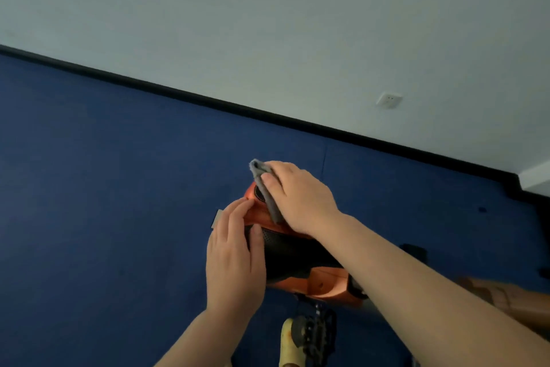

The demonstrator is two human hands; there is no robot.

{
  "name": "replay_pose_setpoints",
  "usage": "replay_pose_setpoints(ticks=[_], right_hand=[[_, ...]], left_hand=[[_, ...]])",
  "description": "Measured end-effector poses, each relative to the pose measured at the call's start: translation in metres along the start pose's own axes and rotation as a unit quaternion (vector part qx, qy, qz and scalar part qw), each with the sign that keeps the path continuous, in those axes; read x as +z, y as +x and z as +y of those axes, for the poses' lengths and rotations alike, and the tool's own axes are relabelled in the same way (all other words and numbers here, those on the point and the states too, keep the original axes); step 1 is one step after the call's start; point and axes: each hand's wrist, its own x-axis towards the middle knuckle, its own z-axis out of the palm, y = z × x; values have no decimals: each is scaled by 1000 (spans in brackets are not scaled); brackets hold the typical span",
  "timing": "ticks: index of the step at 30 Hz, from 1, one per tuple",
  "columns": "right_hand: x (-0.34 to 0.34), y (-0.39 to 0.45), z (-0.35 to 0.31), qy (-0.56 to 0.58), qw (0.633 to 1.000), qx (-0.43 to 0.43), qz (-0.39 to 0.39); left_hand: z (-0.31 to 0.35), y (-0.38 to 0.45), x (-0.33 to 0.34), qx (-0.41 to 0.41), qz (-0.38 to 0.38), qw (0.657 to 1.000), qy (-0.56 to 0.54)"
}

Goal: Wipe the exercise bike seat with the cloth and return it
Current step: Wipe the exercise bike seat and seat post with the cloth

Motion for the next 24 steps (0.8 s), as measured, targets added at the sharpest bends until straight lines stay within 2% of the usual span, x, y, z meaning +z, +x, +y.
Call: replay_pose_setpoints(ticks=[2, 5, 8, 14, 20, 24], right_hand=[[-3, -21, 15, 20, 999, 41, -1], [-7, -46, 27, -37, 997, 69, -5], [-7, -28, 18, -19, 996, 85, -5], [4, 1, 1, 37, 998, 45, 27], [-6, -64, 37, -75, 992, 95, 35], [-5, -33, 25, -103, 989, 98, 33]], left_hand=[[-3, 10, -5, 20, -23, 1000, -1], [1, 28, -8, 41, -52, 998, 0], [7, 38, -2, 75, -69, 994, 37], [4, 34, 2, 86, -57, 993, 52], [1, 35, 2, 130, -69, 984, 101], [2, 38, 2, 192, -101, 962, 163]])
